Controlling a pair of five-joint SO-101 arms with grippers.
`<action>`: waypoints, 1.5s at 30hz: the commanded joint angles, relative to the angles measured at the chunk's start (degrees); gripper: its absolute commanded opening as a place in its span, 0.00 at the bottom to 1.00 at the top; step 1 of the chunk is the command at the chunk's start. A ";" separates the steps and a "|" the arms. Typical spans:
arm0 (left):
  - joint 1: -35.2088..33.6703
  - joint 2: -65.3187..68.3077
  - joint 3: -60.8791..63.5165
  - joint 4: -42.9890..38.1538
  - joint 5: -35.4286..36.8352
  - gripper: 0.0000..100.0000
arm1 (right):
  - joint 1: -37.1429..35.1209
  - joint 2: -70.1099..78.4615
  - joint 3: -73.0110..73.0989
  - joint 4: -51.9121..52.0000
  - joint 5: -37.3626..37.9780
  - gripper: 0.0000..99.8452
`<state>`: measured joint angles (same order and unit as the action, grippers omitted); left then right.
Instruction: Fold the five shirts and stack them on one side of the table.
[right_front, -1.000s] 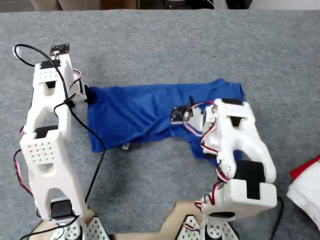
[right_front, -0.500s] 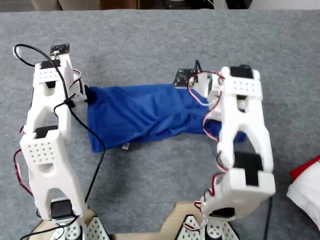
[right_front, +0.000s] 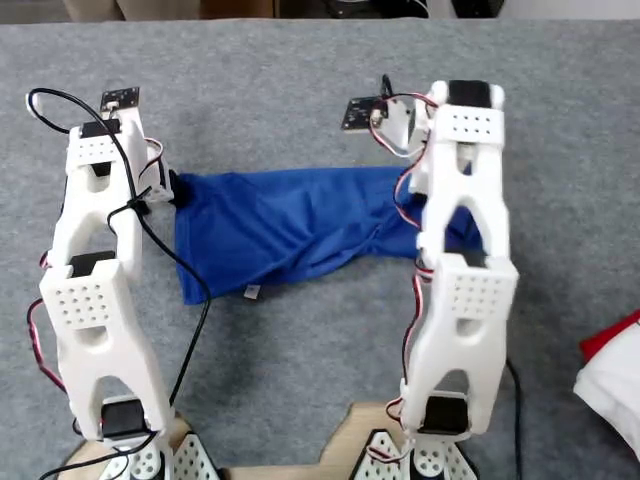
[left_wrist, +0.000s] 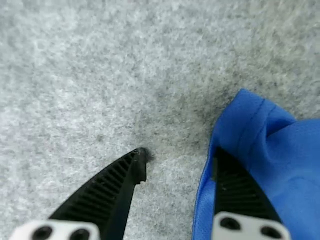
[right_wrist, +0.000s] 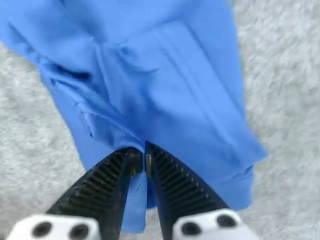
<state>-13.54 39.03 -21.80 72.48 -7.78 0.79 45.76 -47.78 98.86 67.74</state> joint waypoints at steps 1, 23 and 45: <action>0.26 -0.57 0.26 -0.62 -0.26 0.22 | -1.80 4.88 -11.21 2.02 0.44 0.00; 0.26 -0.57 0.26 -0.62 -0.26 0.22 | 1.10 11.12 -33.63 3.69 -7.12 0.39; 0.35 -0.57 0.26 -0.62 -0.26 0.22 | -4.70 -19.82 34.33 -16.18 -23.03 0.01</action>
<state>-13.54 39.03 -21.80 72.48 -7.78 -2.99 29.58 -14.90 88.40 46.02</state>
